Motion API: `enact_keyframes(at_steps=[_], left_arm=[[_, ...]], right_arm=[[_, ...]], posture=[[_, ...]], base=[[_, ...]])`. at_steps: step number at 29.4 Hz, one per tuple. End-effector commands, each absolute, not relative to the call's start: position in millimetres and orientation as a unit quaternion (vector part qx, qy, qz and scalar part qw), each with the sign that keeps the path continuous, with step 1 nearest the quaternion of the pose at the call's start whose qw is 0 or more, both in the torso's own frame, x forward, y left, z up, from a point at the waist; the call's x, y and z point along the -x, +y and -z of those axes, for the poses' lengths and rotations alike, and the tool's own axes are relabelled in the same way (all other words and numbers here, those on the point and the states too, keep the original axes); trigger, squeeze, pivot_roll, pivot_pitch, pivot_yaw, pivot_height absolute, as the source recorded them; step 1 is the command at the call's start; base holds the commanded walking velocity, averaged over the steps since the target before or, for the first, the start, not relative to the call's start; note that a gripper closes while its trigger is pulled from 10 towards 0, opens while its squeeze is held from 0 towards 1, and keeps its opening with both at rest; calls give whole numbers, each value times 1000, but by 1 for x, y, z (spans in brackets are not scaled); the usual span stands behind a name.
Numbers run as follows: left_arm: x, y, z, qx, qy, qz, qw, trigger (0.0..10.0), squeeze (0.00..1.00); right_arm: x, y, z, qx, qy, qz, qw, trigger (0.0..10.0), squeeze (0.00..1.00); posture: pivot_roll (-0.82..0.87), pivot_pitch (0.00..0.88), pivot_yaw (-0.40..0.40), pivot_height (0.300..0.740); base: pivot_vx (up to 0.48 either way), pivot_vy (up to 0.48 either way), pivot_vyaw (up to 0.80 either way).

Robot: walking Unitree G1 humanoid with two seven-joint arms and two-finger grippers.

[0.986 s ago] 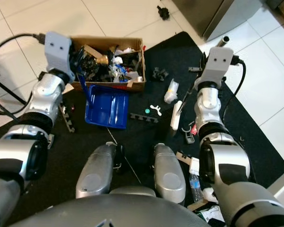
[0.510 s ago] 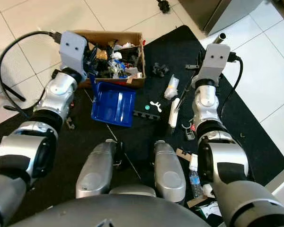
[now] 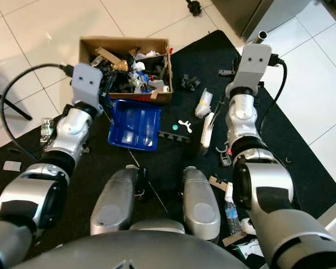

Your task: Sweep floor

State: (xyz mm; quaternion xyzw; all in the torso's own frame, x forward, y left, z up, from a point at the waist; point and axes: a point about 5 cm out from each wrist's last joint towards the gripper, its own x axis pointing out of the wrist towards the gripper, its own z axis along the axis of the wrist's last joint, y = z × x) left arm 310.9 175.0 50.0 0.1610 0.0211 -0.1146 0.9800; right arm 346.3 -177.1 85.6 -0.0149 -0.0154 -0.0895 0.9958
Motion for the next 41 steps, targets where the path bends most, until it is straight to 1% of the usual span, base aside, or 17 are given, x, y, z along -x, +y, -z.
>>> enact_keyframes(at_steps=[1,6,9,10,11,12,13,17,22,26,28,30,31,33,34,38,41], left_arm=[[-297,172,-28,-163,71,127,976,10000,0],[-291,169,-26,-158,61,131,977,10000,0],[-291,169,-26,-158,61,131,977,10000,0],[-289,168,-26,-154,56,131,978,10000,0],[-289,168,-26,-154,56,131,978,10000,0],[-288,168,-27,-152,55,131,978,10000,0],[-288,168,-27,-152,55,131,978,10000,0],[-288,172,-30,-150,48,127,979,10000,0],[-288,178,-33,-152,44,124,980,10000,0],[-288,179,-34,-154,45,125,979,10000,0],[-288,179,-34,-154,45,125,979,10000,0],[-288,179,-34,-155,46,126,979,10000,0],[-288,179,-34,-155,46,126,979,10000,0],[-289,177,-34,-154,46,128,979,10000,0],[-290,175,-34,-152,46,129,979,10000,0],[-290,173,-34,-150,46,130,979,10000,0],[-289,171,-33,-146,48,130,980,10000,0]], right_arm=[[-345,-177,-81,24,1,93,995,10000,0],[-345,-164,-75,41,21,78,996,10000,0],[-345,-164,-75,41,21,78,996,10000,0],[-341,-155,-69,4,28,60,998,10000,0],[-341,-155,-69,4,28,60,998,10000,0],[-339,-150,-65,-26,35,53,998,10000,0],[-339,-150,-65,-26,35,53,998,10000,0],[-328,-140,-49,-108,59,46,991,10000,0],[-319,-136,-37,-145,78,50,985,10000,0],[-318,-129,-33,-213,89,41,972,10000,0],[-318,-129,-33,-213,89,41,972,10000,0],[-319,-123,-35,-248,86,26,965,10000,0],[-319,-123,-35,-248,86,26,965,10000,0],[-321,-117,-38,-289,75,6,954,10000,0],[-323,-113,-44,-308,60,-19,949,10000,0],[-326,-108,-52,-324,37,-53,944,10000,0],[-334,-120,-74,-293,-26,-71,953,10000,0]], posture=[[106,183,-72,740],[128,194,-75,740],[128,194,-75,740],[141,198,-78,740],[141,198,-78,740],[141,198,-78,740],[141,198,-78,740],[185,212,-68,740],[199,216,-55,740],[198,215,-49,740],[198,215,-49,740],[188,212,-43,740],[188,212,-43,740],[182,210,-46,740],[173,209,-55,740],[170,208,-58,740],[165,205,-67,740]], base=[[0,0,0],[0,0,0],[0,0,0],[0,0,0],[0,0,0],[0,0,0],[0,0,0],[0,0,0],[0,0,0],[0,0,0],[0,0,0],[0,0,0],[0,0,0],[0,0,0],[0,0,0],[0,0,0],[0,0,0]])
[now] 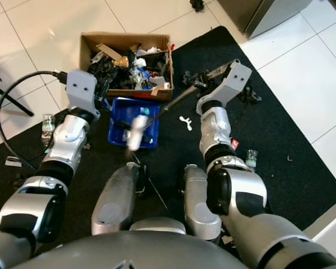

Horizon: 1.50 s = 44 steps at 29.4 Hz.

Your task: Sweep floor

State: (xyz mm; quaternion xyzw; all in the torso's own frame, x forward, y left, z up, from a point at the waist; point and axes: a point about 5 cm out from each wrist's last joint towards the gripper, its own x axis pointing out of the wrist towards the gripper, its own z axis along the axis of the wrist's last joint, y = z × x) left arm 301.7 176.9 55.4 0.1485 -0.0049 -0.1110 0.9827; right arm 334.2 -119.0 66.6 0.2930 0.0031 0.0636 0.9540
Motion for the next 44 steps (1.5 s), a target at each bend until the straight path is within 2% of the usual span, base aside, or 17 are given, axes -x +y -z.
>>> enact_keyframes(at_steps=[1,5,11,18,21,26,28,40,44], left_arm=[[-289,171,-33,-146,48,130,980,10000,0],[-289,171,-33,-145,49,129,980,10000,0],[-288,171,-32,-146,50,131,979,10000,0],[-285,174,-33,-148,49,133,979,10000,0],[-278,177,-31,-150,50,136,978,10000,0],[-274,179,-30,-151,50,137,978,10000,0],[-271,182,-31,-152,49,138,977,10000,0],[-267,187,-34,-158,50,137,977,10000,0],[-268,185,-35,-156,50,139,977,10000,0]], right_arm=[[-334,-120,-74,-293,-26,-71,953,10000,0],[-339,-133,-86,-265,-56,-63,961,10000,0],[-347,-168,-111,-128,-111,-52,984,10000,0],[-347,-170,-110,-94,-107,-51,988,10000,0],[-345,-166,-104,-57,-95,-49,993,10000,0],[-343,-165,-99,-18,-82,-49,995,10000,0],[-341,-165,-93,45,-69,-49,995,10000,0],[-347,-170,-101,59,-81,-17,995,10000,0],[-348,-171,-102,89,-82,-13,993,10000,0]], posture=[[165,205,-67,740],[165,202,-67,740],[165,203,-61,740],[178,223,-54,740],[197,259,-48,740],[204,266,-45,740],[233,286,-32,740],[242,286,-25,740],[238,286,-25,740]], base=[[0,0,0],[0,0,0],[0,0,0],[0,0,0],[0,0,0],[0,0,0],[0,0,0],[0,0,0],[0,0,0]])
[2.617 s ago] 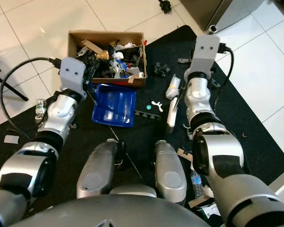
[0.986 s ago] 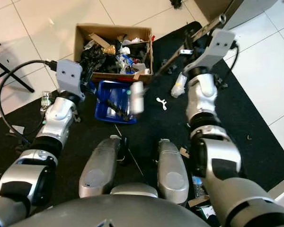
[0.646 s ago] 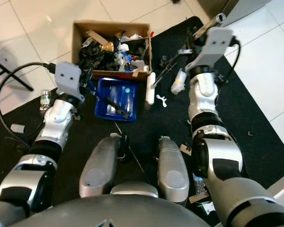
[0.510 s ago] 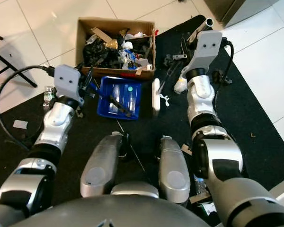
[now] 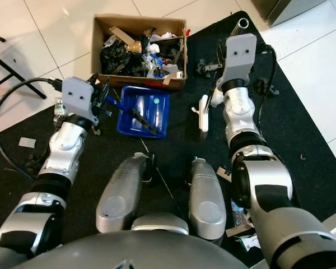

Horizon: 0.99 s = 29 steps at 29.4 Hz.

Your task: Sweep floor

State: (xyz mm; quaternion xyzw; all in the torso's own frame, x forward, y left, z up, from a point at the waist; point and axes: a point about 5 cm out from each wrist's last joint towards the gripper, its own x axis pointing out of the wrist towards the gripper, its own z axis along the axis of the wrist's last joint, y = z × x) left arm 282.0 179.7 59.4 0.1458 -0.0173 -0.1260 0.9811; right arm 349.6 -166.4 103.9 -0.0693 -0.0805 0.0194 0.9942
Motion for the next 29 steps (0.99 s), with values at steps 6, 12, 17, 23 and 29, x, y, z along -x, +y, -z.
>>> enact_keyframes(at_steps=[6,12,17,23,29], left_arm=[[-265,185,-36,-156,52,141,976,10000,0],[-262,189,-37,-159,56,140,976,10000,0],[-261,189,-38,-160,56,141,976,10000,0],[-260,190,-39,-161,57,141,975,10000,0],[-261,189,-41,-161,58,142,975,10000,0]], right_arm=[[-347,-175,-103,127,-91,7,988,10000,0],[-342,-173,-86,118,-43,-5,992,10000,0],[-334,-174,-65,-3,14,28,1000,10000,0],[-327,-169,-49,-119,50,62,990,10000,0],[-326,-156,-44,-251,51,55,965,10000,0]], posture=[[247,297,-19,740],[261,311,-10,740],[265,316,-5,740],[264,318,-1,740],[263,317,1,740]], base=[[0,0,0],[0,0,0],[0,0,0],[0,0,0],[0,0,0]])
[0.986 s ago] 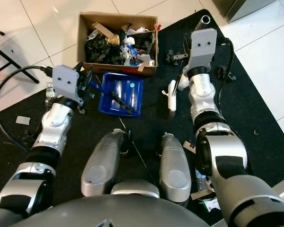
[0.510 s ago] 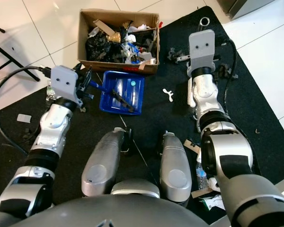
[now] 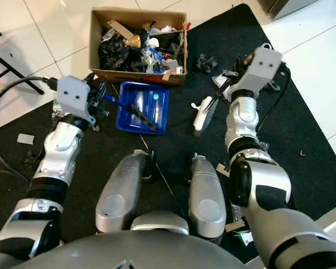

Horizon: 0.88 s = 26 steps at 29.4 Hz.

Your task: Sweep floor

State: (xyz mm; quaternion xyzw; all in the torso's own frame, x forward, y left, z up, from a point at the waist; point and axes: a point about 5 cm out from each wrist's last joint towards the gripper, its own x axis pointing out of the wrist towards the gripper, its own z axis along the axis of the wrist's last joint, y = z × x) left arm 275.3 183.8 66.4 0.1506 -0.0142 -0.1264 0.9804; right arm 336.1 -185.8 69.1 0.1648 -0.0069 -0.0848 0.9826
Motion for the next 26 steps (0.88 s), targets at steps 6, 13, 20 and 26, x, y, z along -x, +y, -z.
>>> enact_keyframes(at_steps=[6,13,20,26], left_arm=[[-262,187,-41,-160,59,142,975,10000,0],[-265,184,-41,-156,59,143,976,10000,0],[-266,182,-41,-153,59,143,976,10000,0],[-270,177,-40,-150,57,145,976,10000,0]], right_arm=[[-331,-143,-53,-308,24,5,951,10000,0],[-333,-127,-70,-338,-27,-100,936,10000,0],[-340,-146,-96,-306,-94,-98,942,10000,0],[-348,-168,-127,-262,-153,-110,946,10000,0]], posture=[[252,316,-4,740],[240,315,-11,740],[227,306,-17,740],[208,277,-29,740]], base=[[0,0,0],[0,0,0],[0,0,0],[0,0,0]])
